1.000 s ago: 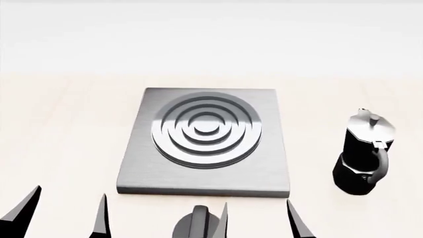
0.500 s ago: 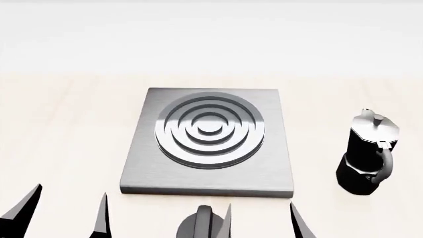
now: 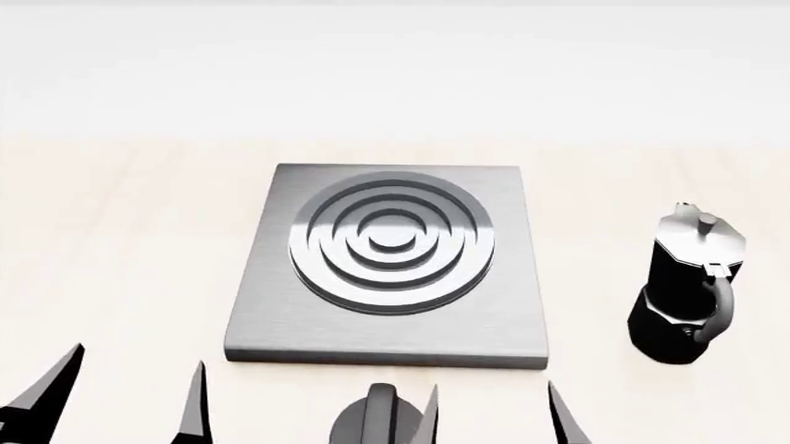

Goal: Put the moka pot on the stove.

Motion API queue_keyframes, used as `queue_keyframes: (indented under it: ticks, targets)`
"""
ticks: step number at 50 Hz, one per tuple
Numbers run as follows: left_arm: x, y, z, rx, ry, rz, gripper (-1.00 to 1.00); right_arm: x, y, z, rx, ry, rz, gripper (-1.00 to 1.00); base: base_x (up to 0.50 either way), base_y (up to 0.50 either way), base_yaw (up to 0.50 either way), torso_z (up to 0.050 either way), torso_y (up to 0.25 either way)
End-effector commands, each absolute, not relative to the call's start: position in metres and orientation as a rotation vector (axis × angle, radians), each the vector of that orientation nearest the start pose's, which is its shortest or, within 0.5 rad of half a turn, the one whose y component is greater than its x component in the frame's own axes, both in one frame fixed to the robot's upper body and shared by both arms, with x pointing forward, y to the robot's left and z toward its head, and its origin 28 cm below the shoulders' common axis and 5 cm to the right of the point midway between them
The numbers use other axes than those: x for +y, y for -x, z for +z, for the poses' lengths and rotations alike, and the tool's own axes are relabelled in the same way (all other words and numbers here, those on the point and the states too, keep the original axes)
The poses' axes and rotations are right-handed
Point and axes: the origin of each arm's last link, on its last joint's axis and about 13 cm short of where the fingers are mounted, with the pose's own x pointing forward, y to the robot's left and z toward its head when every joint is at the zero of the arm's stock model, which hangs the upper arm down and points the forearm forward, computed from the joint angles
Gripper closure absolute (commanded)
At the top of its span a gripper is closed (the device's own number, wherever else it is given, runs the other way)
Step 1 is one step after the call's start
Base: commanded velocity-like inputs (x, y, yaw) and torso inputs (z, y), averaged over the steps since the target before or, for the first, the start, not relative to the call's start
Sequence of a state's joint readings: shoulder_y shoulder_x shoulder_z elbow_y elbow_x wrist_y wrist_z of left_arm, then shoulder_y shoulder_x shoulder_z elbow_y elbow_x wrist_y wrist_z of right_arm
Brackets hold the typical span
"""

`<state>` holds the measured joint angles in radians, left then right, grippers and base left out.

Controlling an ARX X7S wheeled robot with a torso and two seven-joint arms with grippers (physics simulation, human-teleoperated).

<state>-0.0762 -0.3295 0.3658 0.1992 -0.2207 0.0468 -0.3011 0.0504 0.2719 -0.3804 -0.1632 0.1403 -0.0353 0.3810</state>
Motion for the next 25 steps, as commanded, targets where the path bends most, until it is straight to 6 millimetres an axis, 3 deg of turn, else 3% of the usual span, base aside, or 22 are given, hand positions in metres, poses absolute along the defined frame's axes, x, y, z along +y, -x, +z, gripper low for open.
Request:
queue_keyframes:
  ticks: [1,2,6,17,25]
  targets:
    - [0.201,-0.217,0.061,-0.22,-0.042,-0.107,-1.0,-0.096,-0.232,0.123,-0.277,0.037,-0.005,-1.0,0.0,0.0,0.0,0.0,0.0]
    - [0.201,-0.217,0.061,-0.221,-0.042,-0.107,-1.0,-0.1,-0.235,0.12,-0.164,0.086,-0.015,-1.0,0.0,0.0,0.0,0.0,0.0]
    - [0.201,-0.218,0.061,-0.219,-0.04,-0.11,-1.0,-0.109,-0.249,0.112,-0.178,0.092,-0.023,-1.0,0.0,0.0,0.0,0.0,0.0]
    - [0.203,-0.218,0.062,-0.222,-0.037,-0.104,-1.0,-0.116,-0.261,0.122,-0.227,0.125,-0.037,-1.0,0.0,0.0,0.0,0.0,0.0]
    - [0.204,-0.22,0.063,-0.222,-0.033,-0.102,-1.0,-0.125,-0.261,0.136,-0.207,0.228,-0.157,-1.0,0.0,0.0,0.0,0.0,0.0]
